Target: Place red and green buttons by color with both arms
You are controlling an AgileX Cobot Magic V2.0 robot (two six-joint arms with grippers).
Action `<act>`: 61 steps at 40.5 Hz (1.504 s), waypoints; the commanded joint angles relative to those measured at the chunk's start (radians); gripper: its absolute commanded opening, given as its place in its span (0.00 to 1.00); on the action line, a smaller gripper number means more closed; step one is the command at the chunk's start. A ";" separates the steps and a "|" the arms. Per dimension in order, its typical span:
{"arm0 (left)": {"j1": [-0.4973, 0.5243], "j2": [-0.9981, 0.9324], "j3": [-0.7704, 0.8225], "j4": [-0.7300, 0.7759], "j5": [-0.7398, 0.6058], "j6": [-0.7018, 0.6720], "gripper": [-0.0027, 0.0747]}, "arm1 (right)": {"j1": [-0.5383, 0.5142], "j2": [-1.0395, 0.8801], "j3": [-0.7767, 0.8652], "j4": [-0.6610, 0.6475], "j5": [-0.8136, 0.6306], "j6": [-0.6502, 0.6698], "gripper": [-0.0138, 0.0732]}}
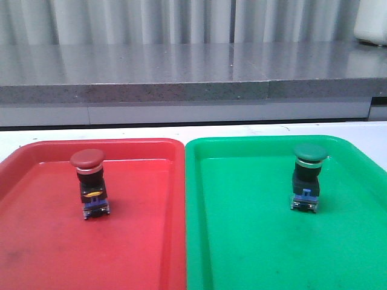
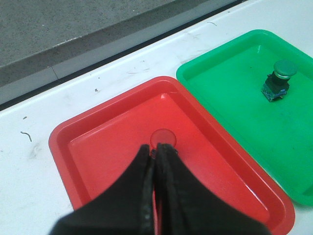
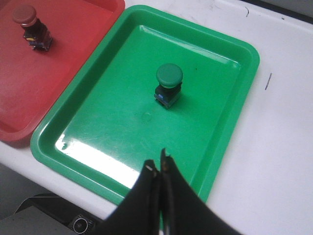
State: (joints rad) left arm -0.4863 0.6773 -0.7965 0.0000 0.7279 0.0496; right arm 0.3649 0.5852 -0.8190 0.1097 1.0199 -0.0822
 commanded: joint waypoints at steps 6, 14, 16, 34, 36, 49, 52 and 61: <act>-0.009 0.002 -0.026 0.000 -0.071 -0.003 0.01 | -0.001 0.002 -0.023 -0.006 -0.055 0.000 0.08; -0.014 -0.014 -0.010 -0.007 -0.071 -0.003 0.01 | -0.001 0.002 -0.023 -0.006 -0.054 0.000 0.08; -0.014 -0.030 0.001 -0.007 -0.071 -0.003 0.01 | -0.001 0.002 -0.023 -0.006 -0.053 0.000 0.08; 0.190 -0.359 0.296 0.006 -0.136 -0.003 0.01 | -0.001 0.002 -0.023 -0.006 -0.050 0.000 0.08; 0.246 -0.409 0.355 0.006 -0.205 -0.003 0.01 | -0.001 0.002 -0.023 -0.006 -0.050 0.000 0.08; 0.461 -0.667 0.723 -0.097 -0.684 -0.003 0.01 | -0.001 0.002 -0.023 -0.006 -0.050 0.000 0.08; 0.487 -0.700 0.766 -0.133 -0.712 -0.003 0.01 | -0.001 0.002 -0.023 -0.006 -0.050 0.000 0.08; 0.499 -0.699 0.826 -0.149 -0.755 -0.003 0.01 | -0.001 0.002 -0.023 -0.006 -0.048 0.000 0.08</act>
State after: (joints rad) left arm 0.0121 -0.0054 0.0049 -0.1369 0.0744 0.0496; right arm 0.3649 0.5852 -0.8190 0.1097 1.0256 -0.0822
